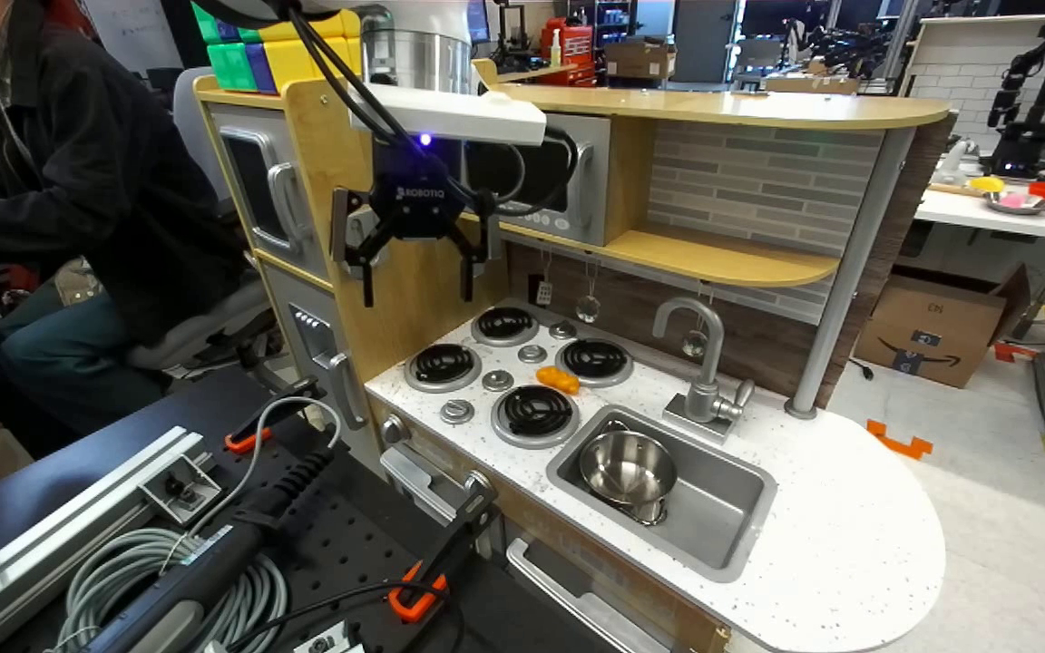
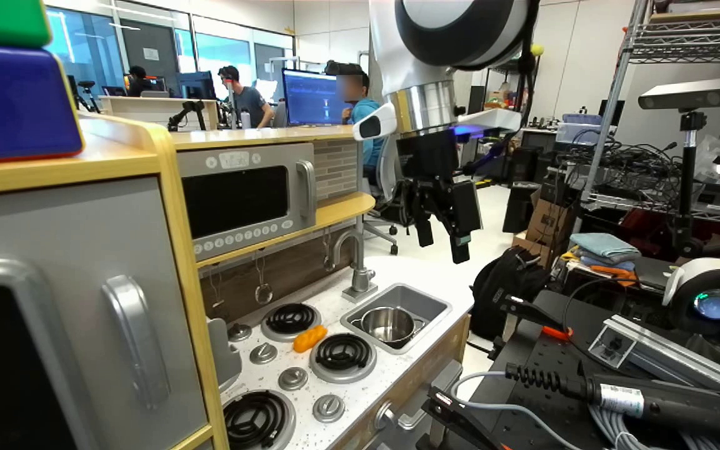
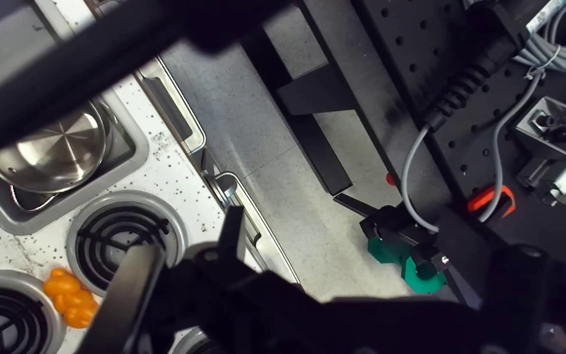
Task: Put the orange object in the pot in the sink
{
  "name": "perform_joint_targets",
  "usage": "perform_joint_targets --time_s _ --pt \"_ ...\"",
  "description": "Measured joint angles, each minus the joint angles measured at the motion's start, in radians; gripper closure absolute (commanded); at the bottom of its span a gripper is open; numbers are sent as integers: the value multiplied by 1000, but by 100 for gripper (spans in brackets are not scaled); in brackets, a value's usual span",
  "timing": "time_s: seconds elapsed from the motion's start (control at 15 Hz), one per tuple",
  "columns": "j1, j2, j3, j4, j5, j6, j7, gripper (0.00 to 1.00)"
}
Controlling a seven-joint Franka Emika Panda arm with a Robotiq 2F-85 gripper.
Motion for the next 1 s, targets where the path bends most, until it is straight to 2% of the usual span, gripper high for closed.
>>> perform_joint_targets --time_s 0.2,0.4,0.8,1.0 --pt "-12 16 19 1 0 13 20 0" --pt "-14 82 31 19 -25 54 94 0" --pt "-26 280 31 95 -135 301 250 0" --pt "-32 358 27 154 -177 383 313 0"
